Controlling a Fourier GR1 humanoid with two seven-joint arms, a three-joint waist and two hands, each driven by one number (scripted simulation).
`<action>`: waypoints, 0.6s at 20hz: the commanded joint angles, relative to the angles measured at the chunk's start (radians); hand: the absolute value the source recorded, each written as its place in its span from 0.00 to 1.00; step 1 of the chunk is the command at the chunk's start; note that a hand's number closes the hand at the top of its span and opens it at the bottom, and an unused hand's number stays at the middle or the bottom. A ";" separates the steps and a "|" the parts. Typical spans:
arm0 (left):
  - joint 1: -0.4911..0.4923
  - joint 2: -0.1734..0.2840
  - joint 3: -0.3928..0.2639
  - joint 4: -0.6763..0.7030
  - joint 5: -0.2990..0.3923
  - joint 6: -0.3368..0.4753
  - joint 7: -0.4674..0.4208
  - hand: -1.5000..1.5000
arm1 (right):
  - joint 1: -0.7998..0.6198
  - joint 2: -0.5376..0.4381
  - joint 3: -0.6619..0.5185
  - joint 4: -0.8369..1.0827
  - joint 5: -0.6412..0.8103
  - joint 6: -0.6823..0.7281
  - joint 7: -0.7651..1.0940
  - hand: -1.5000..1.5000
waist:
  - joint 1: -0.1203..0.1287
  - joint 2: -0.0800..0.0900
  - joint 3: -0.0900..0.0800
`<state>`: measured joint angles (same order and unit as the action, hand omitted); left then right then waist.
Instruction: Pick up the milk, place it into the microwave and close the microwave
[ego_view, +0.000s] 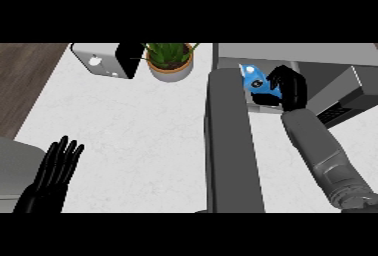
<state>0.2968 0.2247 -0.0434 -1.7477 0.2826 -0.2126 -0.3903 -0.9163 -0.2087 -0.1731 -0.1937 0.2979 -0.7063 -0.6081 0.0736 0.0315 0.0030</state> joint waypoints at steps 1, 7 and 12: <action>-0.012 0.026 0.003 -0.022 -0.036 0.022 0.044 0.00 | -0.053 -0.021 -0.017 0.038 0.008 -0.119 0.043 1.00 | 0.018 0.006 0.002; -0.007 0.007 -0.029 0.026 -0.107 0.024 -0.029 0.00 | -0.073 -0.069 0.026 0.098 0.069 -0.169 0.068 0.00 | 0.038 0.016 0.001; -0.041 0.015 -0.025 0.014 -0.093 0.021 0.010 0.00 | -0.078 -0.069 0.044 0.120 0.092 -0.172 0.083 0.00 | 0.047 0.023 0.003</action>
<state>0.2677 0.2348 -0.0681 -1.7268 0.1933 -0.1911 -0.3930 -0.9984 -0.2700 -0.1412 -0.0898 0.3723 -0.8519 -0.5180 0.1147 0.0505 0.0043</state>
